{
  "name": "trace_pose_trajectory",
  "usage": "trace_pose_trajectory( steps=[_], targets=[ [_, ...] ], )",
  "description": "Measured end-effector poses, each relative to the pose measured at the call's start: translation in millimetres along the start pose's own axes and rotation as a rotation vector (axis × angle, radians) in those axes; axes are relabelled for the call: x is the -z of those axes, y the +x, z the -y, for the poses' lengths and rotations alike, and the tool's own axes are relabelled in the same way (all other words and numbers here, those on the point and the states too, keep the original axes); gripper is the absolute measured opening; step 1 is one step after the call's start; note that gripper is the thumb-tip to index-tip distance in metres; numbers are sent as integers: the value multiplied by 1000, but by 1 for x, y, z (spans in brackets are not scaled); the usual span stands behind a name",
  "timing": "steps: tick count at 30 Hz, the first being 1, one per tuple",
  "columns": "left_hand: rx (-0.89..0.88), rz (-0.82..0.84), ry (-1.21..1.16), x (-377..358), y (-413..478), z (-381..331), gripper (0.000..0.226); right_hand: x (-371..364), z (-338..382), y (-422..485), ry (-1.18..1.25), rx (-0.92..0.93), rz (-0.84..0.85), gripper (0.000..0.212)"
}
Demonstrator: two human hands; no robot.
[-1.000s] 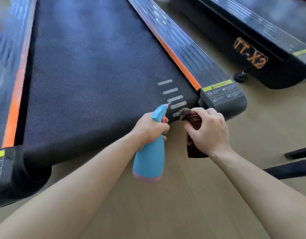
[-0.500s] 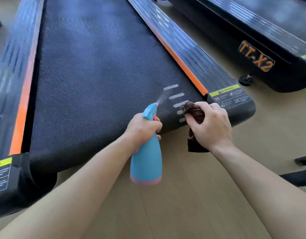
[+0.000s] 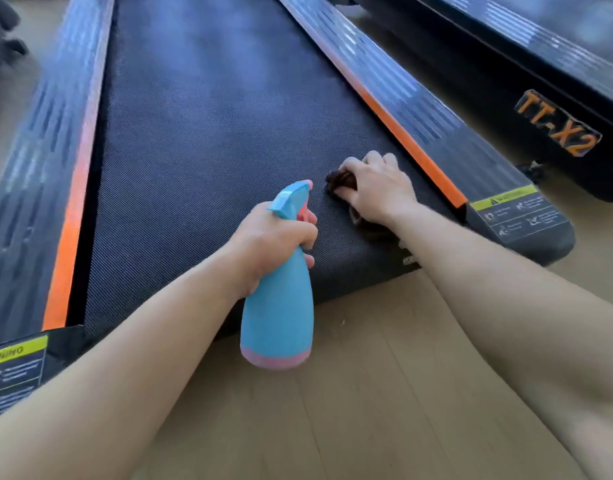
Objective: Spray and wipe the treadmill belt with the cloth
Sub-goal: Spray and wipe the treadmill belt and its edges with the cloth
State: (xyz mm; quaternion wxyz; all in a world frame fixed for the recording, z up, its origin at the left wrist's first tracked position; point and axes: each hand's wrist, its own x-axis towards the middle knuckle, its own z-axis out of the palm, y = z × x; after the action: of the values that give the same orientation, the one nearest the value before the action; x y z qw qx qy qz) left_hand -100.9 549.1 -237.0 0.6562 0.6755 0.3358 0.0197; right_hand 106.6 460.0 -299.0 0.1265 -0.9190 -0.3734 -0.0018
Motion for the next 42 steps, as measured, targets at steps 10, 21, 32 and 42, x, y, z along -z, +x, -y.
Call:
trace_pose_trajectory(
  steps=[10,21,32,42],
  targets=[
    [-31,26,-86,31,24,-18,42,-6,-3,-40,-67,87,-76,40],
    [-21,46,-72,21,28,-13,53,-7,6,-7,-53,-35,-72,42],
    [-13,12,-13,5,18,-9,44,-10,17,8,-41,-83,-99,41],
    [14,23,28,-1,10,-7,49,4,-23,-60,-114,22,-126,42]
  ],
)
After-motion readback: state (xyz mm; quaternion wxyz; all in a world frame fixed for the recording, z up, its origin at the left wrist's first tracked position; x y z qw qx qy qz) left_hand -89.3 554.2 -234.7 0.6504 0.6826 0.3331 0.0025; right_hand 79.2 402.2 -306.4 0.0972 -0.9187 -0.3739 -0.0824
